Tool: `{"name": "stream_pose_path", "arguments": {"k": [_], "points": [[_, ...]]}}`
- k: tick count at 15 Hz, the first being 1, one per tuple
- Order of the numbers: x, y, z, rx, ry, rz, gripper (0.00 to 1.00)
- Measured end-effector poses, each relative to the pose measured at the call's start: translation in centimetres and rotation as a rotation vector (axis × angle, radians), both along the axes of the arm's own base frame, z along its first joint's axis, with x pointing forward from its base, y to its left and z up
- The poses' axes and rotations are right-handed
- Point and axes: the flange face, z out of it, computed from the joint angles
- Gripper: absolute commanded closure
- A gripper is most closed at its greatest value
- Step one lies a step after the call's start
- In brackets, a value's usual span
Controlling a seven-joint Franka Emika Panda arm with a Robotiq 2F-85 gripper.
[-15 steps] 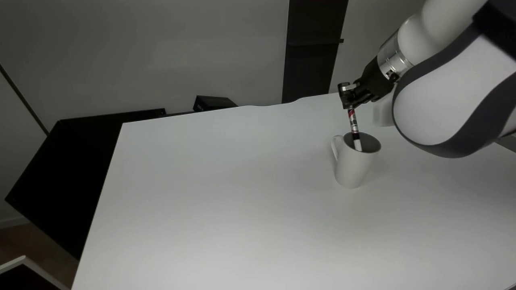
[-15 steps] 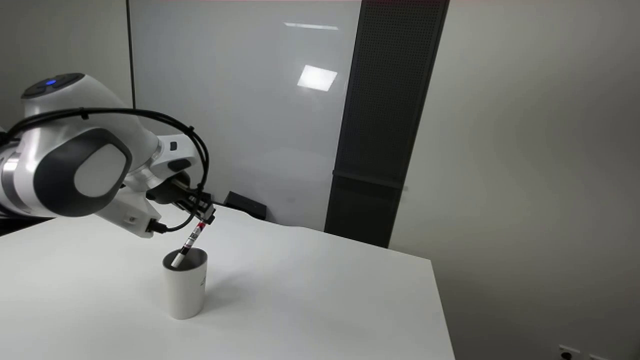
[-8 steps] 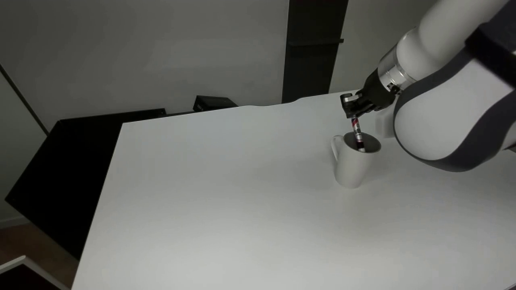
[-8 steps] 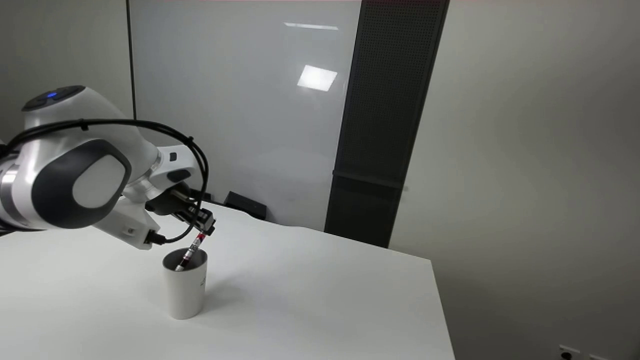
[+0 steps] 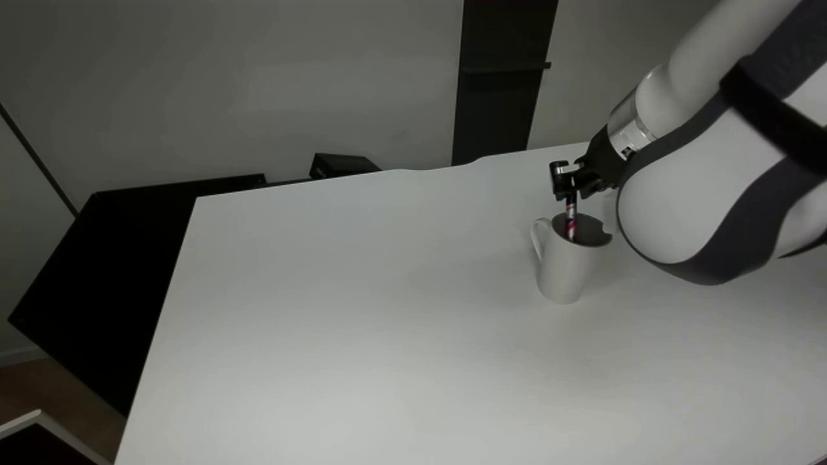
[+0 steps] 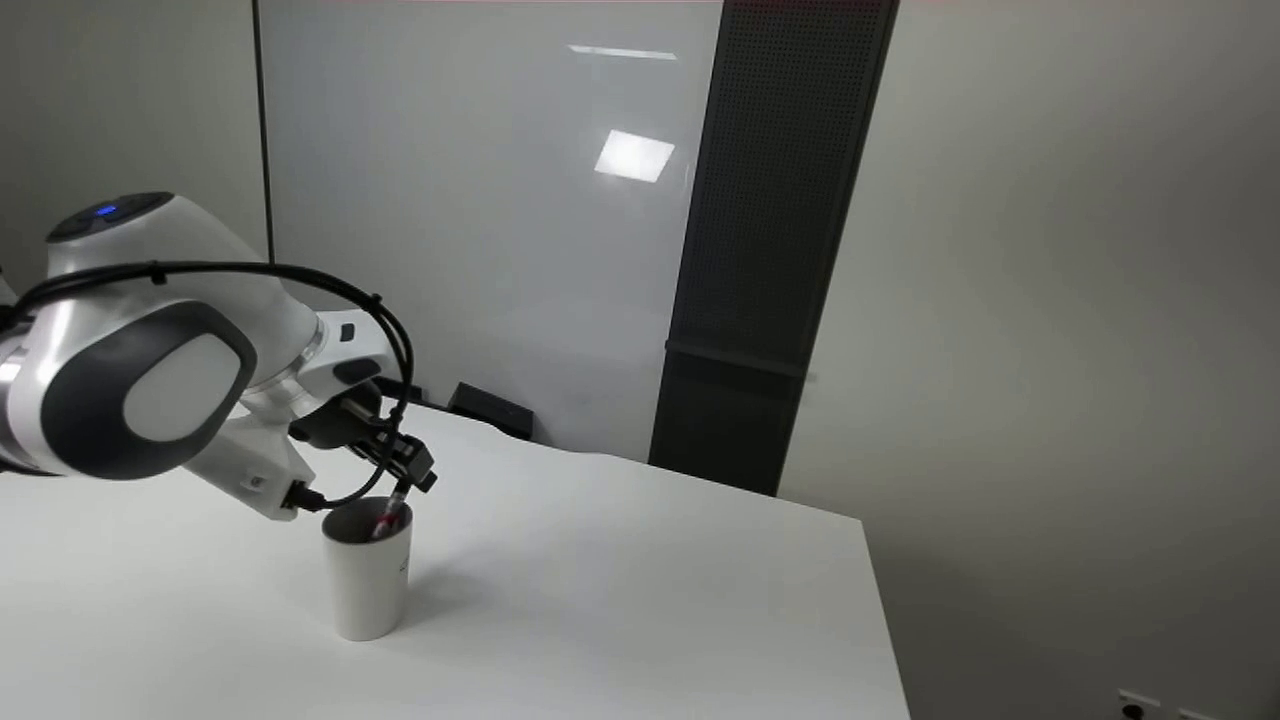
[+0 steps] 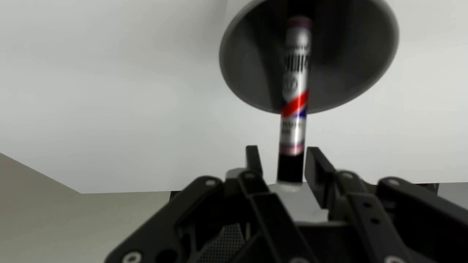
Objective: Pick an object from the table and place it in basket
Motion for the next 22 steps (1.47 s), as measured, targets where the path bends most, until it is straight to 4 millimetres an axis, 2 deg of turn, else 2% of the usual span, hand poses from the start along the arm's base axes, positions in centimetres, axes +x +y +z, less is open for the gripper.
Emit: {"name": "stream_pose_path", "arguments": {"k": [3,5,9,15,22], "points": [[0.0,-0.5,-0.2,0.002,0.004,-0.01,0.05],[0.0,-0.9,-0.5,0.002,0.013,-0.01,0.01],[0.3,-1.8,-0.1,0.011,0.071,0.009,0.0],[1.1,-3.4,3.2,0.073,0.261,0.068,0.0],[1.2,-5.3,5.6,0.075,0.547,0.171,0.0]]}}
